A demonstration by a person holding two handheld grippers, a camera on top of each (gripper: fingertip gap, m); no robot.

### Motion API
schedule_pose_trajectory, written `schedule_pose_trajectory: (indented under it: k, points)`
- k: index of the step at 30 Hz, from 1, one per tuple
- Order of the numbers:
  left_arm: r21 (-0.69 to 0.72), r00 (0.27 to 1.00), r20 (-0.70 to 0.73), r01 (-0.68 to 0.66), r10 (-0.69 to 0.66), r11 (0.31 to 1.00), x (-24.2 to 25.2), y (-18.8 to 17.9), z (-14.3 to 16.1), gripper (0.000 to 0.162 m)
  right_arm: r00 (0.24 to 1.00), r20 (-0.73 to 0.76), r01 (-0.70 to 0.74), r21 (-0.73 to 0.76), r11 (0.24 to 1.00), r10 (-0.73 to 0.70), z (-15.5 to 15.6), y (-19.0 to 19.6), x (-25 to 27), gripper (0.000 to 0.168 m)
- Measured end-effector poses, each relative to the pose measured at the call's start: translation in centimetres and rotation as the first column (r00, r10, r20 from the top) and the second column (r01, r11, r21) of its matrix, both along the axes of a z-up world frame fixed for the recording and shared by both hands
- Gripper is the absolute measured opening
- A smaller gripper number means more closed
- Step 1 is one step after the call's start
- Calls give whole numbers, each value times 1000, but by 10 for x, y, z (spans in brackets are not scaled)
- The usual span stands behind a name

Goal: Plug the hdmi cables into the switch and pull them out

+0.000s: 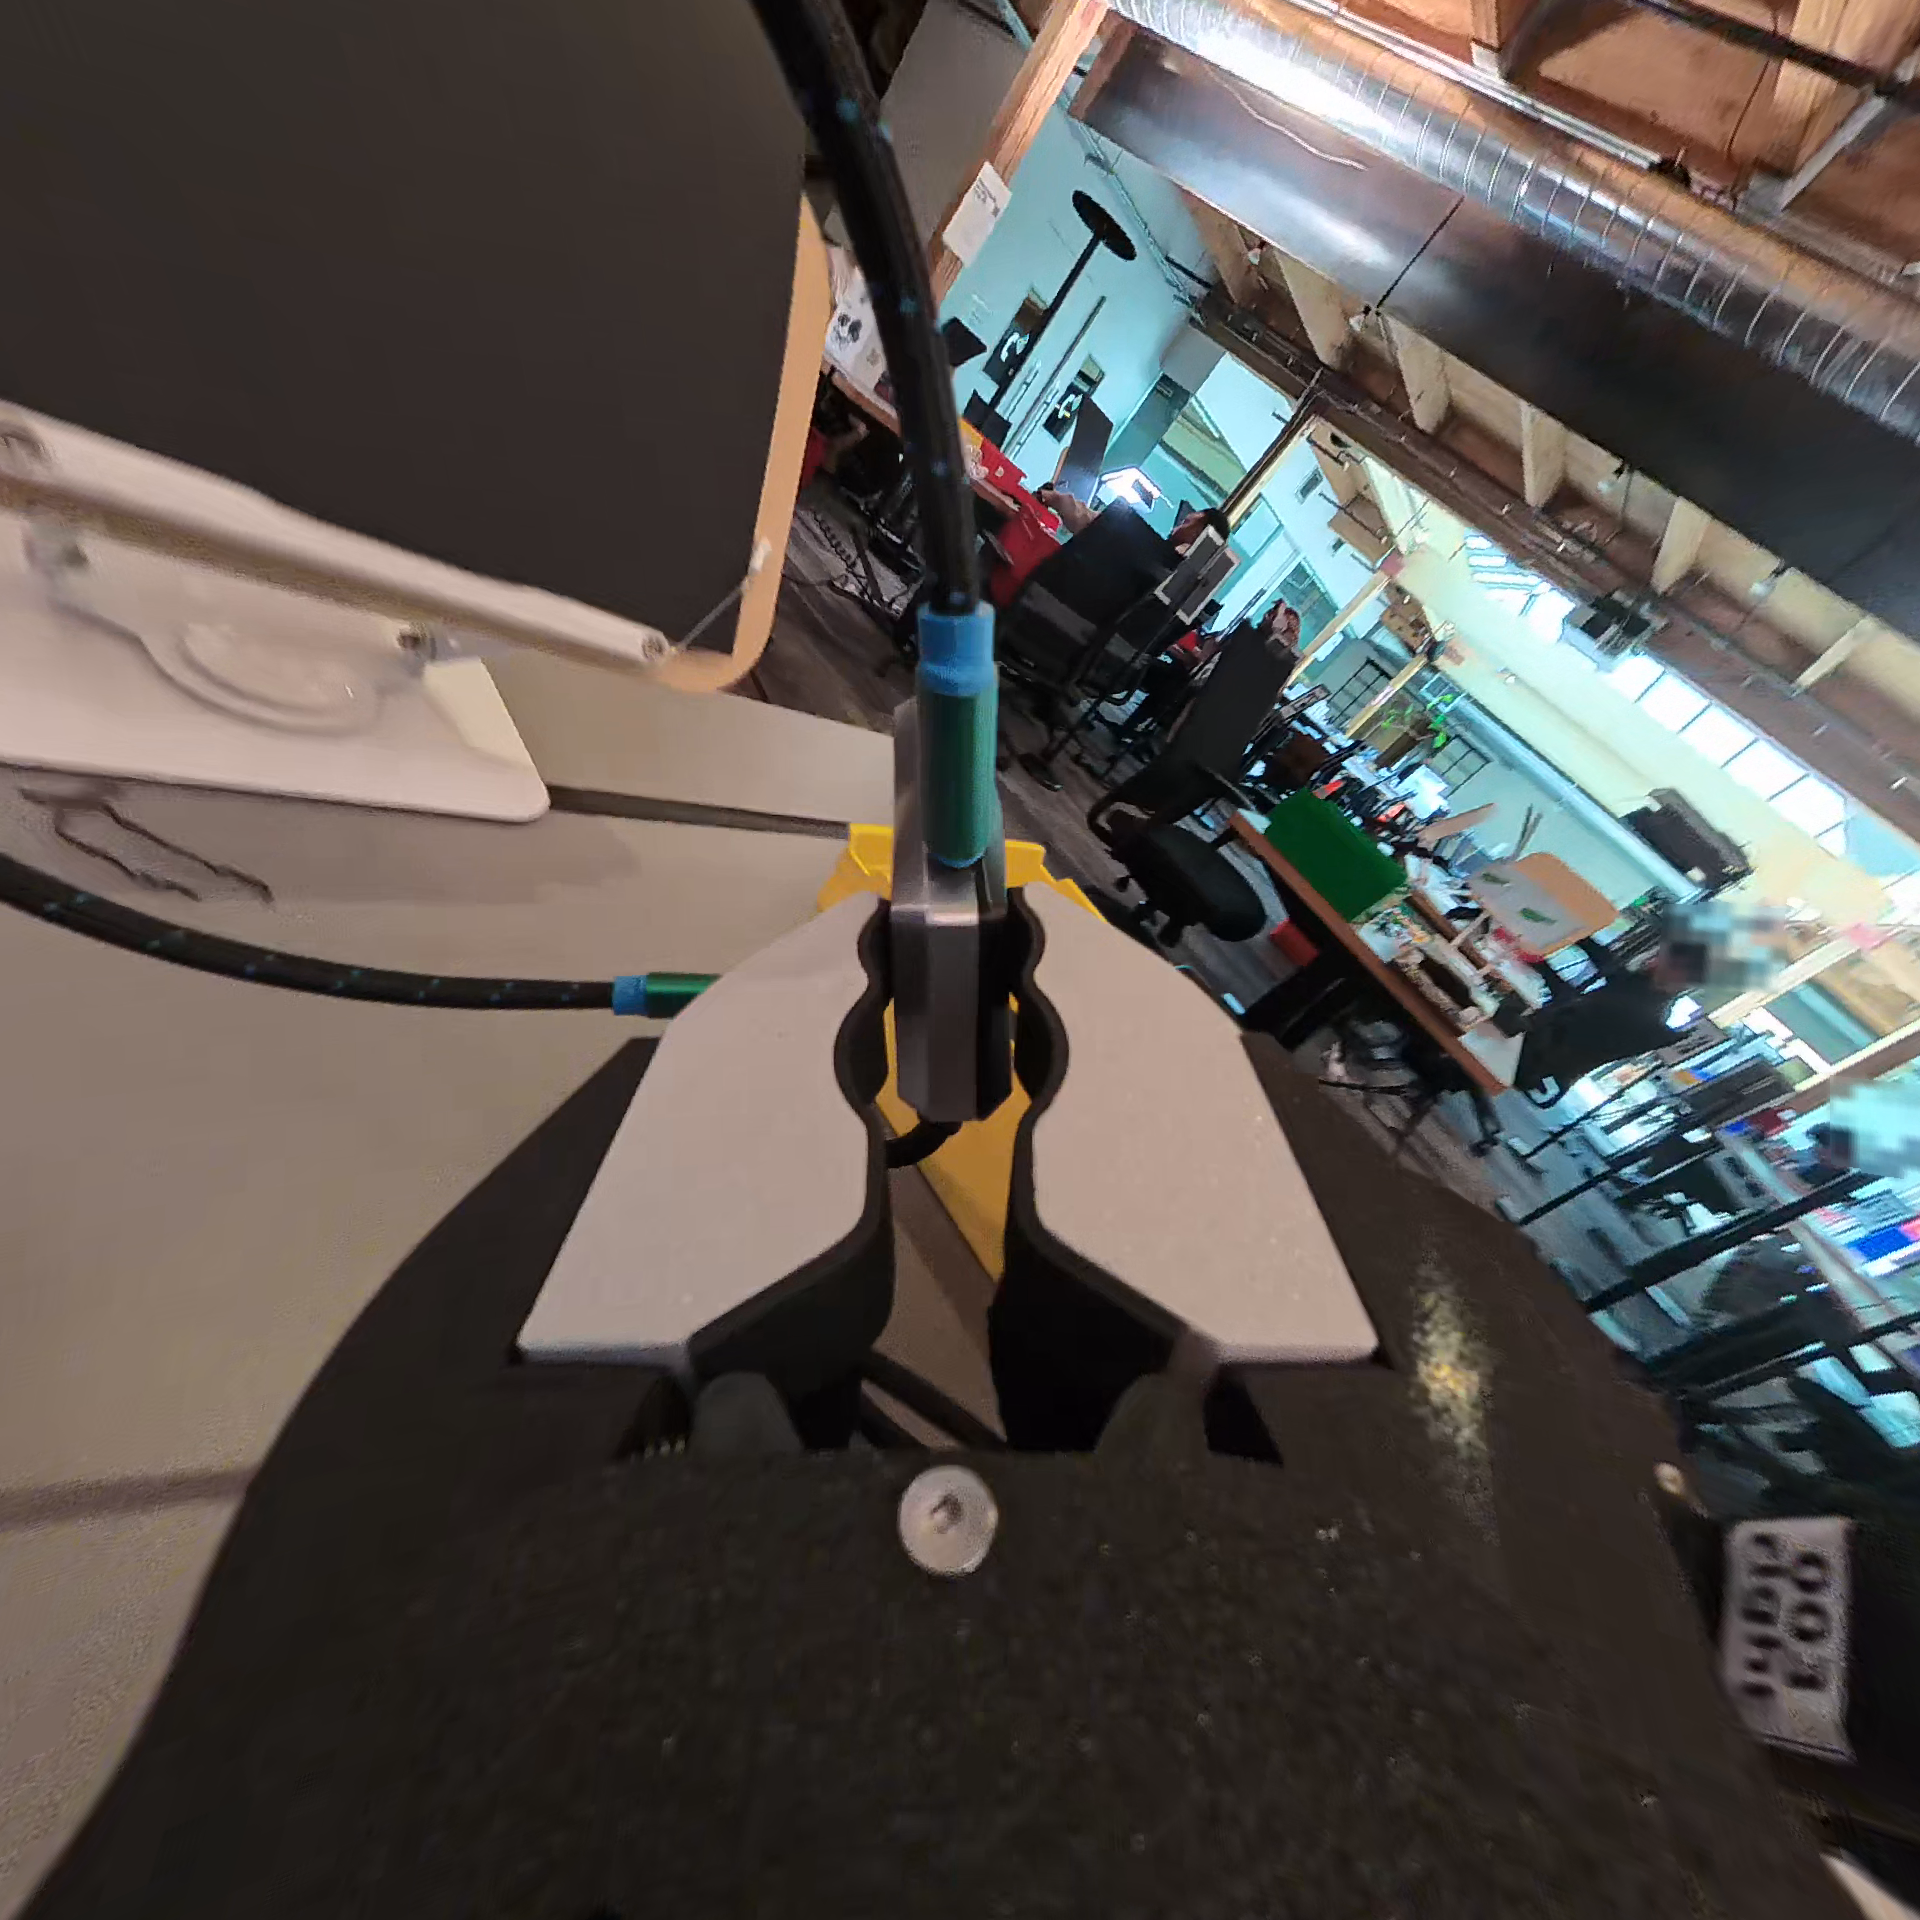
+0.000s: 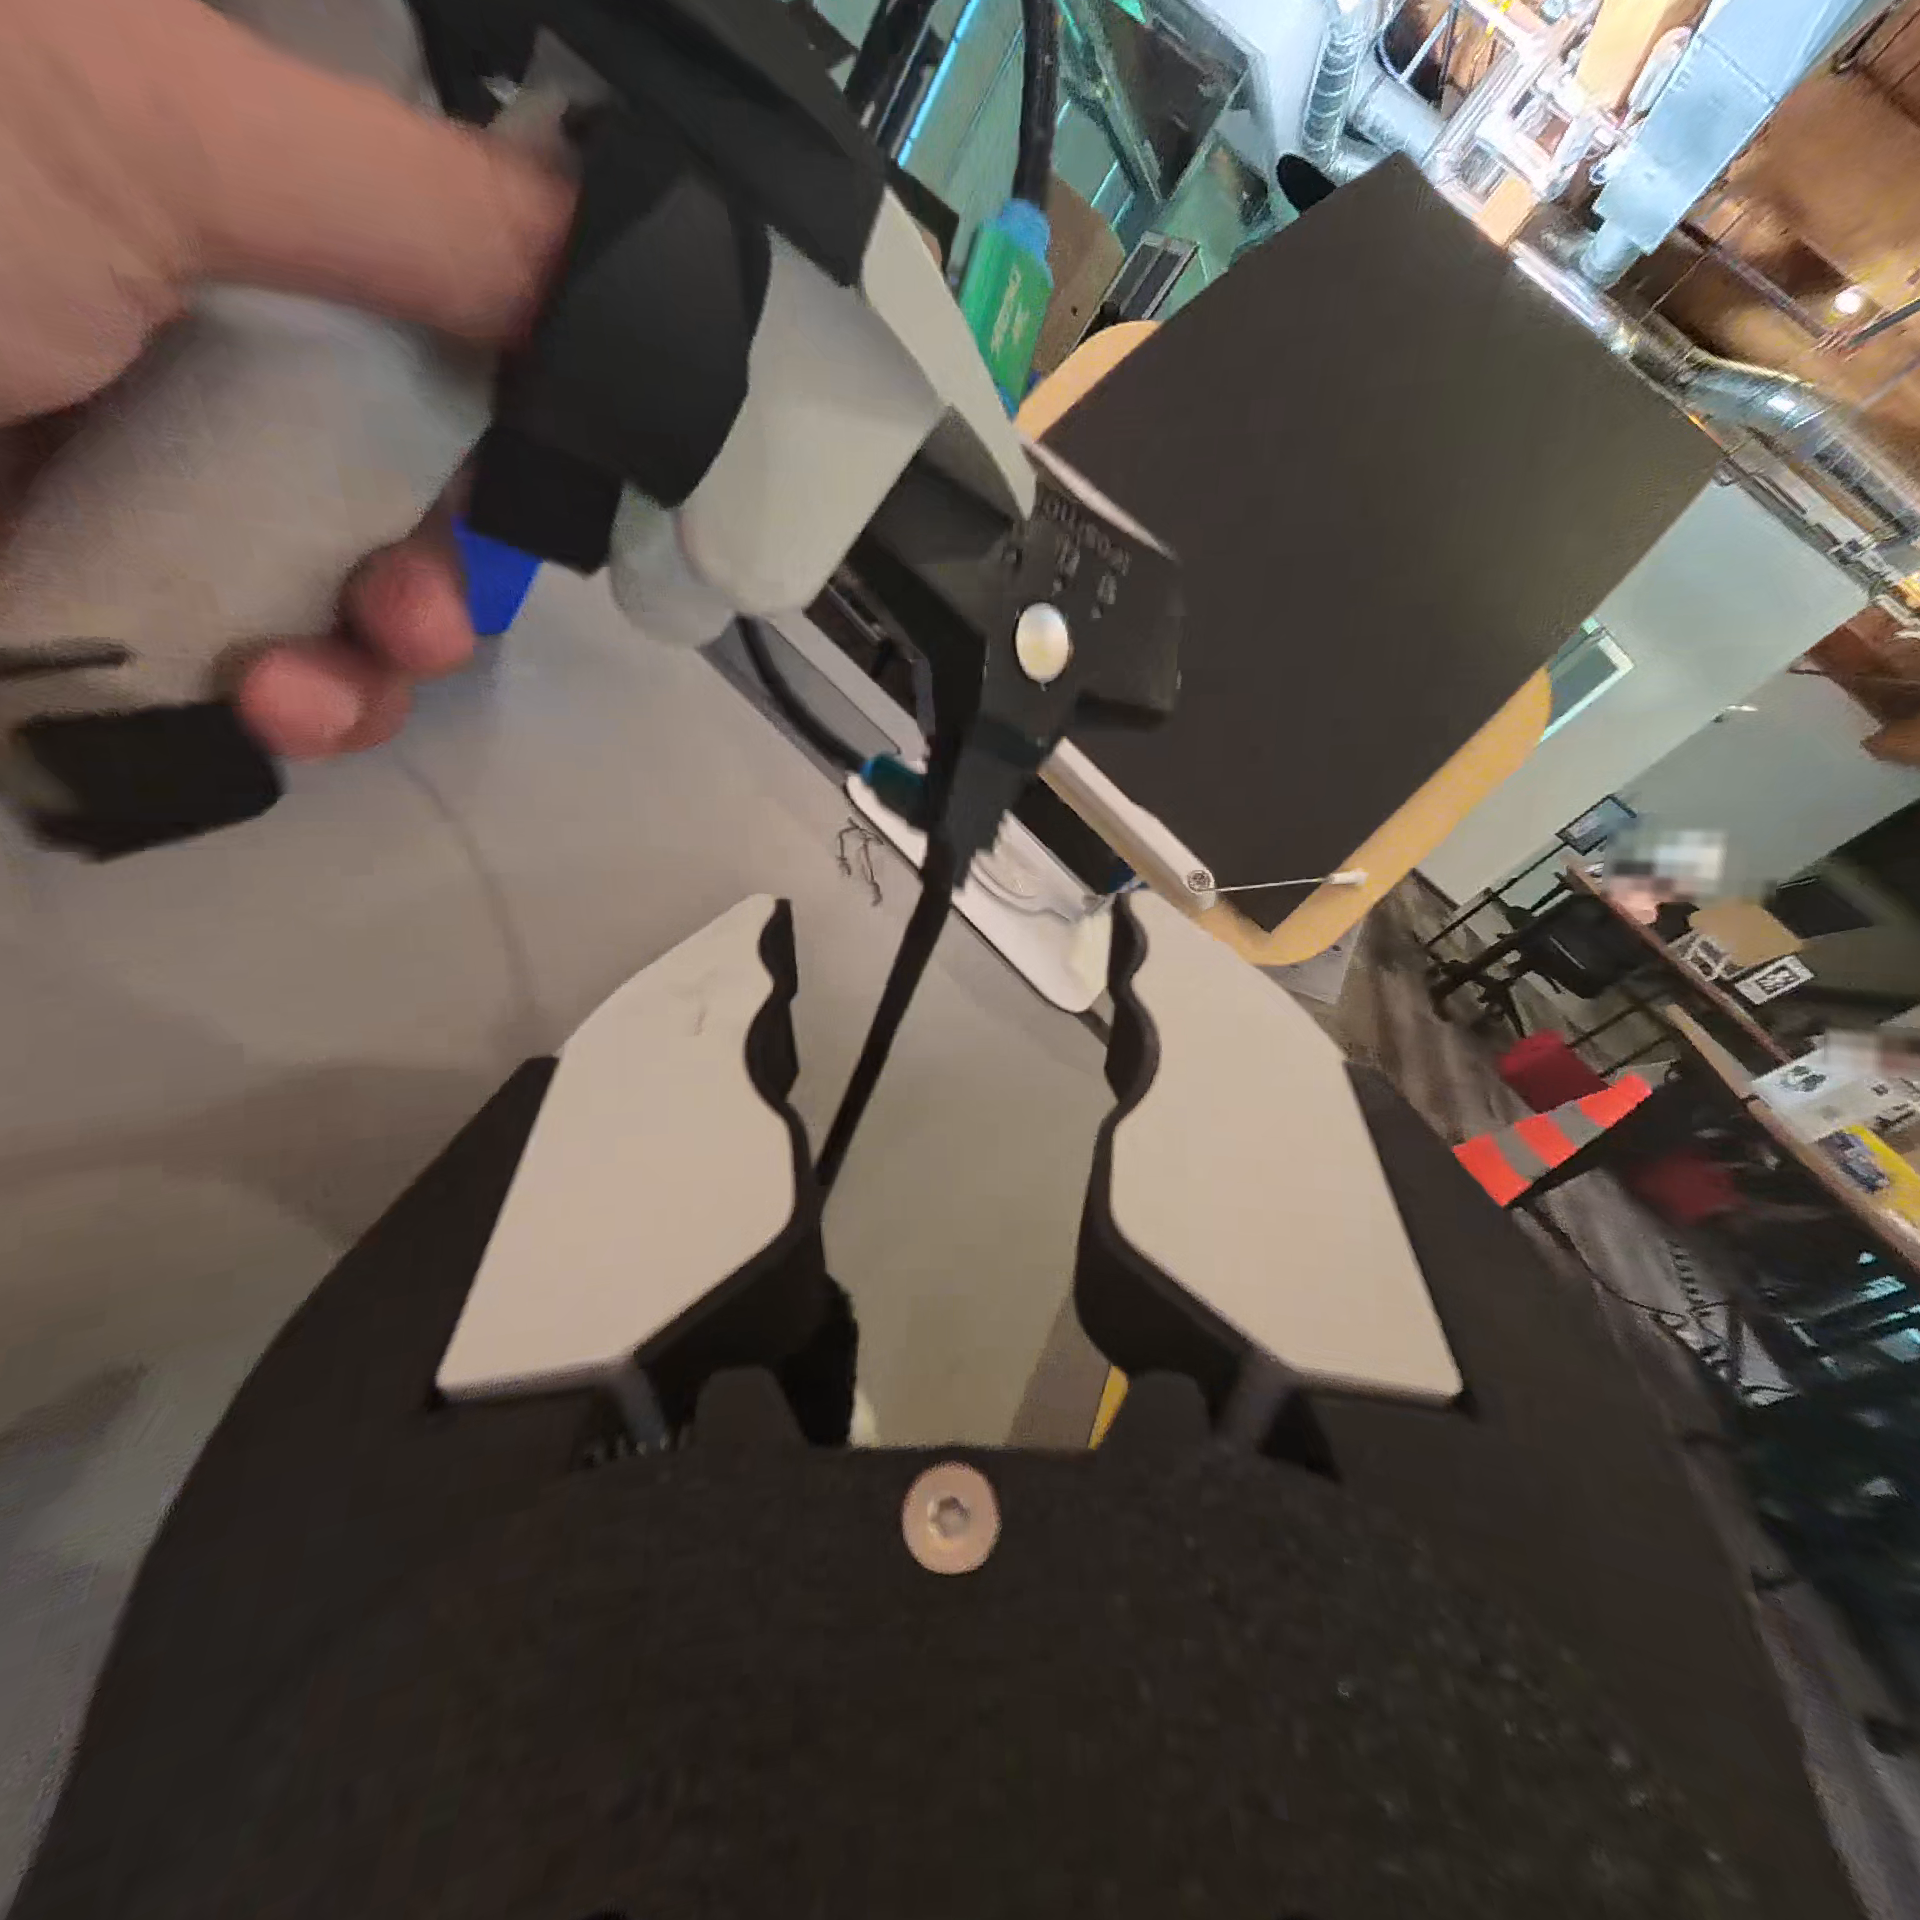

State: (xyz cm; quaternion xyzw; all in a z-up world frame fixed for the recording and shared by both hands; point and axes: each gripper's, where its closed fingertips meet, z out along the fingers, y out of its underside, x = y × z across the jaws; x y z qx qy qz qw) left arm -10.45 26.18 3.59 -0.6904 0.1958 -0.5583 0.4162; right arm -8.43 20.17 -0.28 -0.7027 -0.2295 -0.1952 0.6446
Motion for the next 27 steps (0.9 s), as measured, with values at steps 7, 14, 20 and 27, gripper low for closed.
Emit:
schedule_pose_trajectory:
  k: [7,14,20,27]
  points:
    - [-169,999,31,-8,13,986,2,-22,-24,20,975,192,111,33,993,-115,-15,40,-3,60]
    - [-118,993,26,114,-112,986,-5,-42,-15,28,975,151,143,136,980,-163,-3,38,3,28]
    - [78,980,-81,189,-183,979,-67,-84,0,29,985,-86,-144,61,988,149,-15,32,-2,27]
    - [302,873,-487,168,1,938,-168,-84,20,44,826,-102,-561,-67,825,554,-33,3,-40,26]
